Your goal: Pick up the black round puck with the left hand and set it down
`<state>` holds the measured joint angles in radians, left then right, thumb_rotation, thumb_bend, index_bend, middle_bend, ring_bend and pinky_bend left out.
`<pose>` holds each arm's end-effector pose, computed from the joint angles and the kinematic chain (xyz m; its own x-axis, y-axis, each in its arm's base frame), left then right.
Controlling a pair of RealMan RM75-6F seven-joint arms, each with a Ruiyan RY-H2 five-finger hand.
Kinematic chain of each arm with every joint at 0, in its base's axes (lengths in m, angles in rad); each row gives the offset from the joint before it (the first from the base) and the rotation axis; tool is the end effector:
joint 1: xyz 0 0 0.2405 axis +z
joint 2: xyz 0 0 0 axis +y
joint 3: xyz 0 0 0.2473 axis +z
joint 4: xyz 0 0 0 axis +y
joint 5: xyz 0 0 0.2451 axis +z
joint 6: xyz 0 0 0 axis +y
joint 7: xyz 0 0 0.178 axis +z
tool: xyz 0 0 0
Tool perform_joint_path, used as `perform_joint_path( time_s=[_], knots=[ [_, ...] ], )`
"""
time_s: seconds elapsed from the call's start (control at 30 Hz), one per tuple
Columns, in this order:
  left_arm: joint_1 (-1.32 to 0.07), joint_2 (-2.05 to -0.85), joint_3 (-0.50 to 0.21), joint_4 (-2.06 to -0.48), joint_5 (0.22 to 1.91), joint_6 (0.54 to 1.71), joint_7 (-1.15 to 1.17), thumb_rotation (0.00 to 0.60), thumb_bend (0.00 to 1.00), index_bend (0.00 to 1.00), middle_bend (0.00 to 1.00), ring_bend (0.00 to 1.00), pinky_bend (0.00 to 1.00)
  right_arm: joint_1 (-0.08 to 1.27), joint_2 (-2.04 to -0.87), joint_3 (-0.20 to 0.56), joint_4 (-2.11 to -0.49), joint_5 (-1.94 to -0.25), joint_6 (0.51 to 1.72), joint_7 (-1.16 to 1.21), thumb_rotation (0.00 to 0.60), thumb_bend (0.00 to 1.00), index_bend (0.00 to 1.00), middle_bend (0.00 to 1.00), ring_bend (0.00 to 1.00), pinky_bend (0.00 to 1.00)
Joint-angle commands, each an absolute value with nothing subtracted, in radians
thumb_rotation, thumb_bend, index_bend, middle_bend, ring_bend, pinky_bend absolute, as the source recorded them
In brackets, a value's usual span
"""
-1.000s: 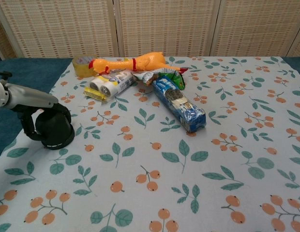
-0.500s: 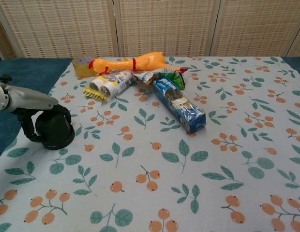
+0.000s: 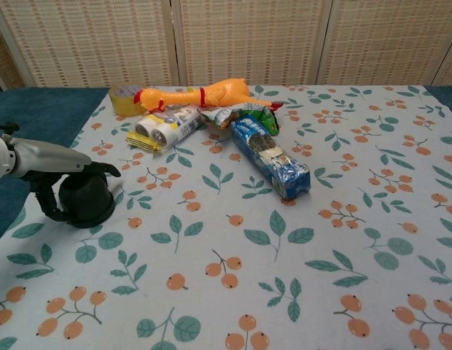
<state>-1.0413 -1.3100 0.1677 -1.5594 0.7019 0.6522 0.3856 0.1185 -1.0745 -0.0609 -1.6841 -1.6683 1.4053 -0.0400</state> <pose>-0.2103 0.3681 -0.0519 0.6339 0.5927 0.4969 0.7640 -0.3795 -0.5218 -0.2881 -0.1934 0.0884 0.4376 -0.1691 0.8831 -0.8919 -0.2061 0.4025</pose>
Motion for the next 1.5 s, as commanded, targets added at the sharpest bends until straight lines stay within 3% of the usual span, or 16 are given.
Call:
perform_joint_path(
  time_s=[0.03, 0.2, 0.33, 0.53, 0.7, 0.87, 0.97, 1.5],
  knots=[
    [-1.040, -1.306, 0.168, -1.562, 0.702, 0.648, 0.386, 0.600, 0.44, 0.00, 0.09, 0.22, 0.72, 0.119, -1.074, -0.061, -1.683, -1.669, 1.405, -0.038, 0.600, 0.11, 0.00, 0.00, 0.00, 0.00],
    [-1.032, -1.292, 0.157, -1.582, 0.716, 0.663, 0.380, 0.600, 0.44, 0.00, 0.17, 0.23, 0.71, 0.121, -1.075, -0.063, -1.682, -1.672, 1.399, -0.038, 0.600, 0.11, 0.00, 0.00, 0.00, 0.00],
    [-1.016, -1.276, 0.148, -1.607, 0.750, 0.692, 0.376, 0.600, 0.44, 0.00, 0.17, 0.23, 0.68, 0.120, -1.074, -0.062, -1.683, -1.672, 1.403, -0.037, 0.600, 0.11, 0.00, 0.00, 0.00, 0.00],
    [-0.999, -1.277, 0.142, -1.613, 0.781, 0.710, 0.379, 0.600, 0.41, 0.00, 0.15, 0.16, 0.51, 0.118, -1.074, -0.067, -1.685, -1.679, 1.405, -0.039, 0.600, 0.11, 0.00, 0.00, 0.00, 0.00],
    [-0.975, -1.286, 0.127, -1.609, 0.820, 0.756, 0.382, 0.600, 0.40, 0.00, 0.14, 0.13, 0.44, 0.116, -1.071, -0.065, -1.685, -1.678, 1.410, -0.037, 0.600, 0.11, 0.00, 0.00, 0.00, 0.00],
    [-0.963, -1.277, 0.126, -1.624, 0.839, 0.764, 0.397, 0.600, 0.40, 0.00, 0.03, 0.01, 0.35, 0.116, -1.071, -0.064, -1.685, -1.676, 1.409, -0.035, 0.600, 0.11, 0.00, 0.00, 0.00, 0.00],
    [-0.965, -1.282, 0.132, -1.618, 0.821, 0.751, 0.419, 0.600, 0.40, 0.00, 0.00, 0.00, 0.30, 0.116, -1.070, -0.064, -1.685, -1.678, 1.411, -0.034, 0.600, 0.11, 0.00, 0.00, 0.00, 0.00],
    [-0.986, -1.290, 0.136, -1.610, 0.727, 0.723, 0.480, 0.600, 0.38, 0.00, 0.00, 0.00, 0.28, 0.114, -1.068, -0.067, -1.685, -1.685, 1.416, -0.029, 0.600, 0.11, 0.00, 0.00, 0.00, 0.00]
  ],
)
